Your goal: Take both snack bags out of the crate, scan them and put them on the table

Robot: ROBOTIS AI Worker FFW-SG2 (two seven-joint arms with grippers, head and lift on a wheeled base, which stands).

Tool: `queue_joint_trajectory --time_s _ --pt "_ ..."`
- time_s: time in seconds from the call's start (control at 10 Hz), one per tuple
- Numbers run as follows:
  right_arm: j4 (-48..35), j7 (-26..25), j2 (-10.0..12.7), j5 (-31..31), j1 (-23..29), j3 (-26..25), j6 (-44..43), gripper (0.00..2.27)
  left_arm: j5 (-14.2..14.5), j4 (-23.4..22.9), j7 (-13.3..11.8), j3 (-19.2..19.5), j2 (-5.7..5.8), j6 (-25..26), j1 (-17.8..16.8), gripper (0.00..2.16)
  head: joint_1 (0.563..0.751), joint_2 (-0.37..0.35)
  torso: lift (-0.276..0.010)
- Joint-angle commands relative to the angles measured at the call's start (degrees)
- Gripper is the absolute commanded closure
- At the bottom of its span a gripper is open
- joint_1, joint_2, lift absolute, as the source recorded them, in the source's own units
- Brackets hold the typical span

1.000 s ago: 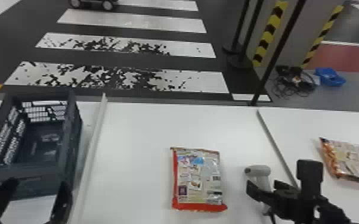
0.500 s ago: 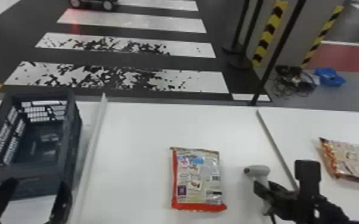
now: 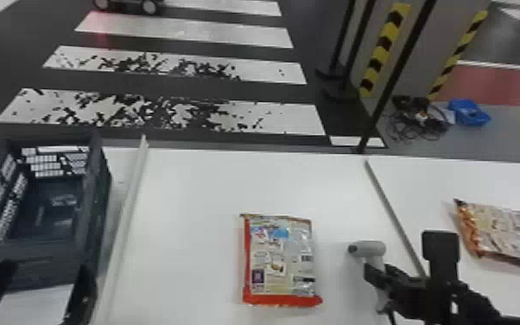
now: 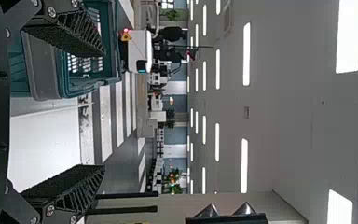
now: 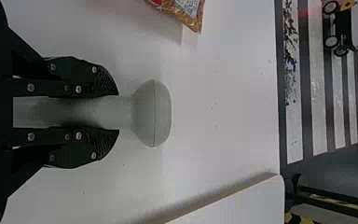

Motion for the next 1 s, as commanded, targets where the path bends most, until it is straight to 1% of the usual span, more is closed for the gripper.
queue_joint_trajectory --time_s 0.0,0.2,0.3,0.6,0.7,0.9 --pt "-2.8 0.0 -0.1 -0.2 0.0 -0.4 2.1 2.26 0.0 -0.1 0.0 -0.1 0.00 0.0 0.0 0.15 0.695 -0.151 -0.094" --pt "-7.7 0.1 -0.1 -1.0 0.8 -0.6 7.4 2.26 0.0 -0.2 0.0 -0.1 0.09 0.0 0.0 0.15 0.695 -0.154 -0.094" --pt "-10.4 0.1 0.0 -1.4 2.0 -0.2 10.5 2.26 0.0 -0.2 -0.1 -0.2 0.18 0.0 0.0 0.15 0.695 -0.151 -0.094" --pt "-16.9 0.1 0.2 -3.2 5.1 0.2 18.6 2.26 0.0 -0.2 -0.1 -0.5 0.35 0.2 -0.2 0.15 0.695 -0.132 -0.094" --pt "-19.2 0.1 0.4 -4.3 5.6 0.1 22.1 2.26 0.0 -0.2 -0.1 -0.5 0.44 0.2 -0.2 0.15 0.695 -0.124 -0.094" --pt "-24.3 0.1 1.0 -4.4 6.4 0.2 28.5 2.26 0.0 -0.2 -0.1 -0.6 0.53 0.2 -0.3 0.15 0.695 -0.101 -0.094"
